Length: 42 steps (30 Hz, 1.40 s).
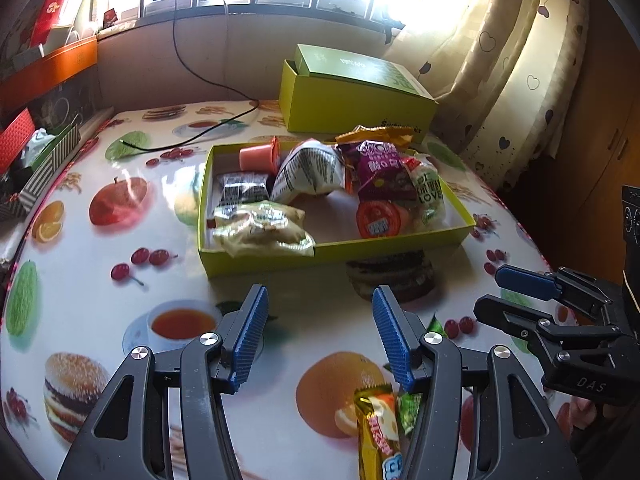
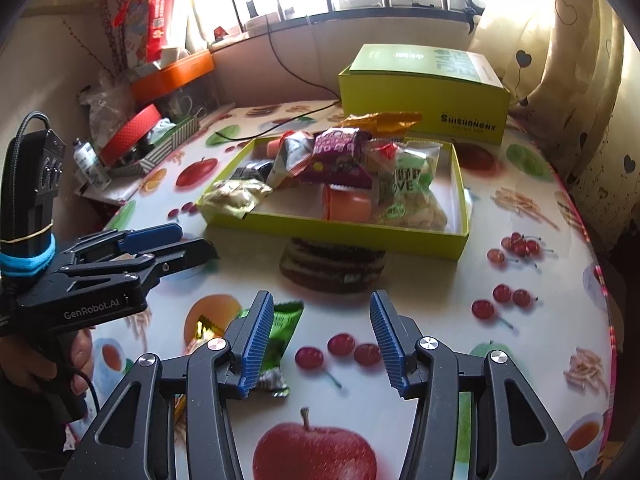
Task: Organize snacks
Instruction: 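Withdraw both open grippers from the tray back over the remaining snacks, then close left gripper on yellow candy bar while right gripper grasps green snack bag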
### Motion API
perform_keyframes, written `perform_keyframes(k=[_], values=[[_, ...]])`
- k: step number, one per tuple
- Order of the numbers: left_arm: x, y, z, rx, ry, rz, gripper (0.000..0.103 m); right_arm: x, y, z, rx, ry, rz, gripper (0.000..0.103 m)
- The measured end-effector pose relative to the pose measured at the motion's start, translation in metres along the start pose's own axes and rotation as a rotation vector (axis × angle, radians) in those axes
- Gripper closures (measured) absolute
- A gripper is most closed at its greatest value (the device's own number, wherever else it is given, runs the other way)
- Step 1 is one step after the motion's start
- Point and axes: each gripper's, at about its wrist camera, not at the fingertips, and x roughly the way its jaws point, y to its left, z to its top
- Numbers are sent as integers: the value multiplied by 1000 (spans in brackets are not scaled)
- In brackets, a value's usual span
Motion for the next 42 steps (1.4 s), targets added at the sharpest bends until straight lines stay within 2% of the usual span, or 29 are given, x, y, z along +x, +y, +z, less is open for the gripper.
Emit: perform_keyframes(k=[13,42], values=[[-6,-10,-27,-6,45,-27,48,-5,3,-20,27,20,21,52],[-24,-32,-70,31,86,-53,48,-16,18,-35,18,31,20,51]])
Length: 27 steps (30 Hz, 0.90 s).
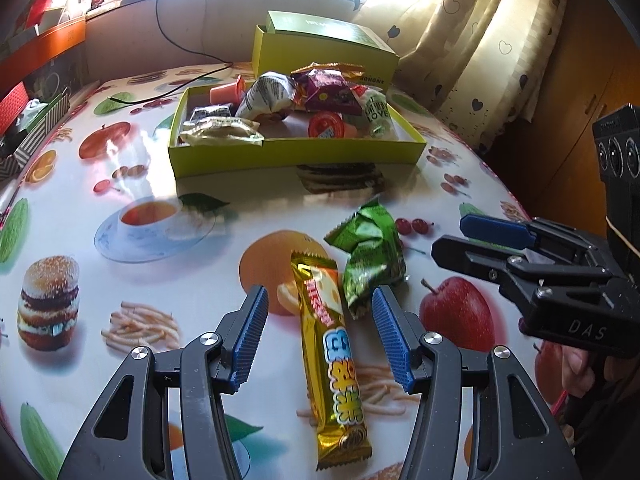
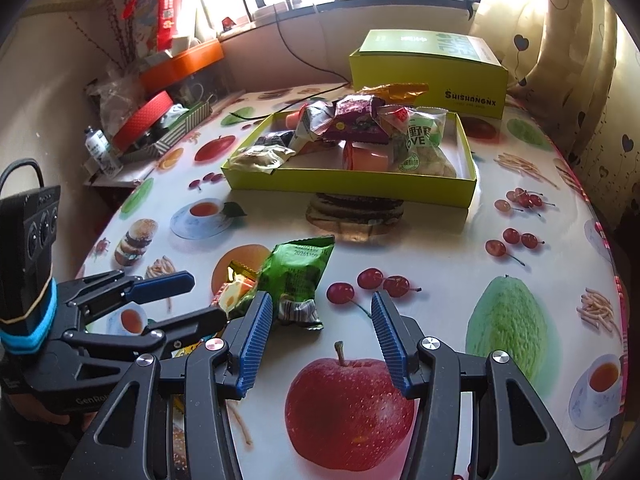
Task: Organize snacks
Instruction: 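Close left gripper on yellow candy bar while right gripper grasps green snack bag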
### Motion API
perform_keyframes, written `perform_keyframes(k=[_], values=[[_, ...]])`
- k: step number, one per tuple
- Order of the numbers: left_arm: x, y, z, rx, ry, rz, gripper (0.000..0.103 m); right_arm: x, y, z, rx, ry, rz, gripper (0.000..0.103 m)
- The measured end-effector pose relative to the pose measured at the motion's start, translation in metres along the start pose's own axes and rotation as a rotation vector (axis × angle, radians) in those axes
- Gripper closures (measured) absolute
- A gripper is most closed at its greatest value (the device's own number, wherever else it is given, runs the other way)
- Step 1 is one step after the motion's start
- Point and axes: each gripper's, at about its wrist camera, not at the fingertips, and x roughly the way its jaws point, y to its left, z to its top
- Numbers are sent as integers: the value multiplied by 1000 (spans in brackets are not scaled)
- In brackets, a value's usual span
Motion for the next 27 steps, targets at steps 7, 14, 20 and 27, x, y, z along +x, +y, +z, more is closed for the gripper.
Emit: perform_keyframes(k=[7,14,20,27], values=[[0,-5,-14,25,24,7,49,-2,2,-3,2,0,-1,51],[4,-9,-18,64,46,24,62,0,3,-7,3,10,7,51],[12,-8,-20,83,55,49,76,6,2,-6,10,22,9,51],[15,5,-14,48,21,85,80,14,6,0,9,23,45,50]])
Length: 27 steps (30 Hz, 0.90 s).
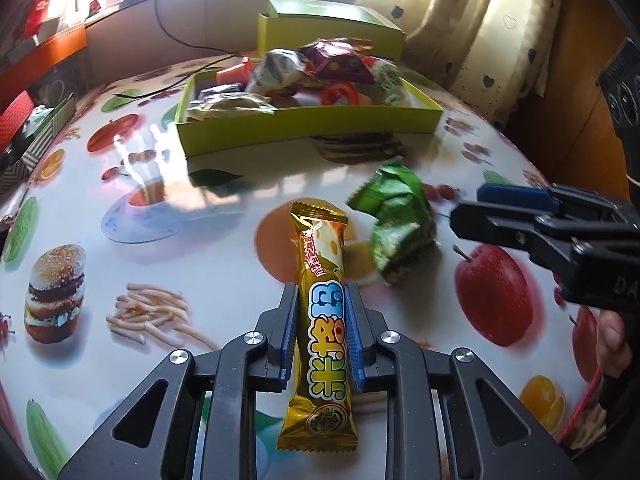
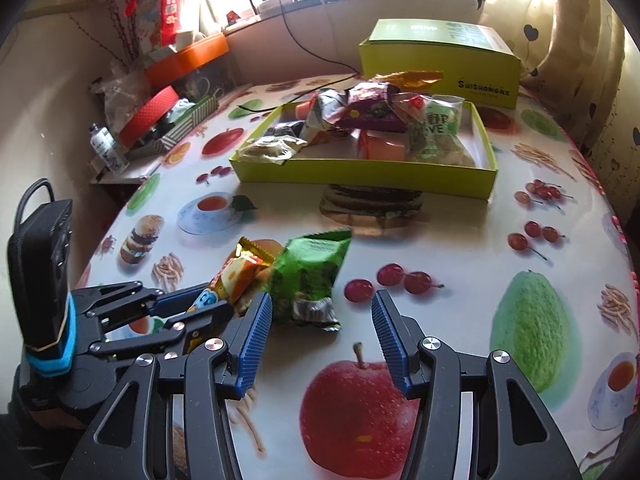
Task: Organize snacks
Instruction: 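Close left gripper on yellow candy bar while right gripper grasps green snack bag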
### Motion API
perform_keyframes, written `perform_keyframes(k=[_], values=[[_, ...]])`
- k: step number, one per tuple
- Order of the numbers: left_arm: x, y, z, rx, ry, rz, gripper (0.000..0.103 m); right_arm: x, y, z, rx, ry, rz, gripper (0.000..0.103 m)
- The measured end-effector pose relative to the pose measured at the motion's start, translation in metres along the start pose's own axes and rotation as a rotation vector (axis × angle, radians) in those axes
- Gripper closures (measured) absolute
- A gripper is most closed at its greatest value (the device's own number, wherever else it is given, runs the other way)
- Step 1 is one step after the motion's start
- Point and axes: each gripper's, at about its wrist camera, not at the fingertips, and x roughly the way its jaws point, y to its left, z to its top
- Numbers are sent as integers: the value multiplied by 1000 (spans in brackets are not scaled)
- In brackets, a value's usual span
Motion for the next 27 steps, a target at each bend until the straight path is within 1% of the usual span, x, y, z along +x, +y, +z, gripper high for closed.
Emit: perform_keyframes(k=[5,11,17,22,23,25,27], values=[[5,13,8,-26,-11,20,80,13,4,7,-1,12,16,48],[11,22,15,-57,-26,25,80,36,7,12,8,58,34,46],[12,27,18,-65,-45,17,80,50,4,14,21,79,27,46],[13,29,18,-73,-58,10,80,53,8,13,-12,79,14,46],[13,29,17,-71,-59,11,80,53,8,13,-13,77,15,46],[13,28,17,-66,-59,17,80,52,7,12,-16,73,13,56],[13,27,17,-62,-59,20,80,52,7,11,-20,67,8,57]])
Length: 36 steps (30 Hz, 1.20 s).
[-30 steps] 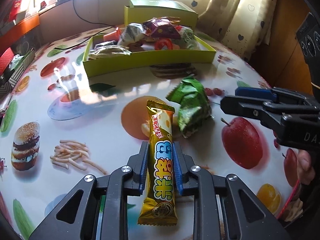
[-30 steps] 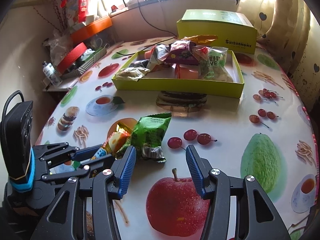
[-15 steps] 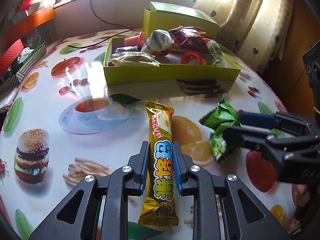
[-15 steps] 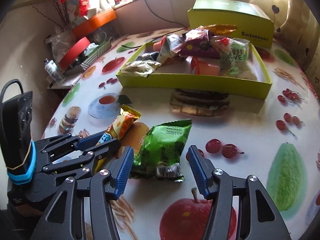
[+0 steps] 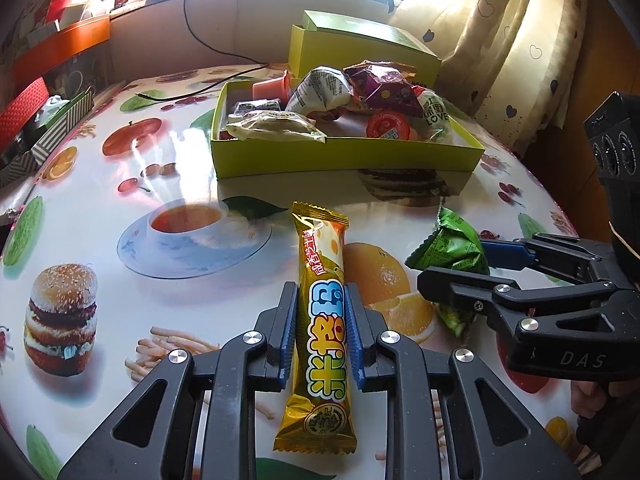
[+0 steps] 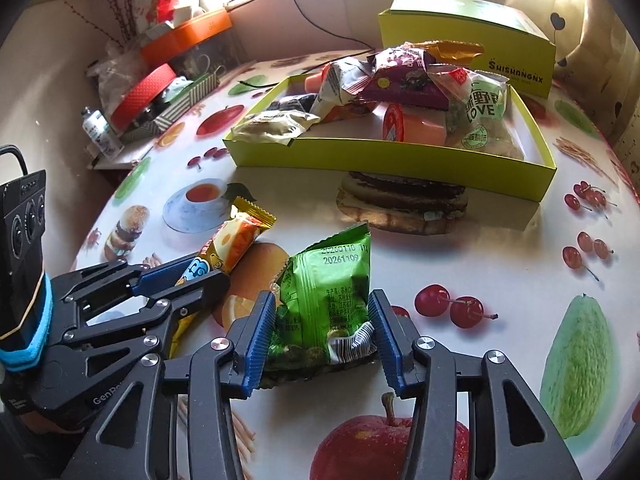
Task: Organize snacks
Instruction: 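Close left gripper on yellow candy bar while right gripper grasps green snack bag, then lift candy bar with left gripper and green bag with right, carry over tray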
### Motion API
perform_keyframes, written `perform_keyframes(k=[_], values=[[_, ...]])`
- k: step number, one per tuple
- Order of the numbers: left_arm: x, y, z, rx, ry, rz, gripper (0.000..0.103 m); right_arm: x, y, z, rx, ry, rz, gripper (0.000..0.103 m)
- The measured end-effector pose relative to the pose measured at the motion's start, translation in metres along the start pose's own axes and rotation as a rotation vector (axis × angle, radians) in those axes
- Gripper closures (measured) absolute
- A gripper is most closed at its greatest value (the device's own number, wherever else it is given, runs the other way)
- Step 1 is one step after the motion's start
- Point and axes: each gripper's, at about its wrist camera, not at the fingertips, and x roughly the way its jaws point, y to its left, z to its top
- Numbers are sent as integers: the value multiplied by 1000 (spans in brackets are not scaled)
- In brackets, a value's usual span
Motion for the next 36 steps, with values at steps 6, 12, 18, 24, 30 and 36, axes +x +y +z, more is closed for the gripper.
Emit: perform_keyframes(k=[6,12,18,24,30,36], values=[[-1,-2,-1,18,3,1,80,-4,-3,-3,0,-17,-4,62],[-1,-1,-1,7,0,-3,80,-9,-7,-7,6,-31,-8,62],[-2,-2,-2,7,1,-7,80,-18,-12,-10,16,-55,-6,62],[-5,-1,1,2,-12,-4,80,-29,-20,-14,35,-75,-16,62],[-10,1,5,-1,-21,0,80,-42,-32,-14,58,-102,-36,63],[-15,3,10,-7,-36,15,80,-57,-43,-16,78,-127,-59,63]])
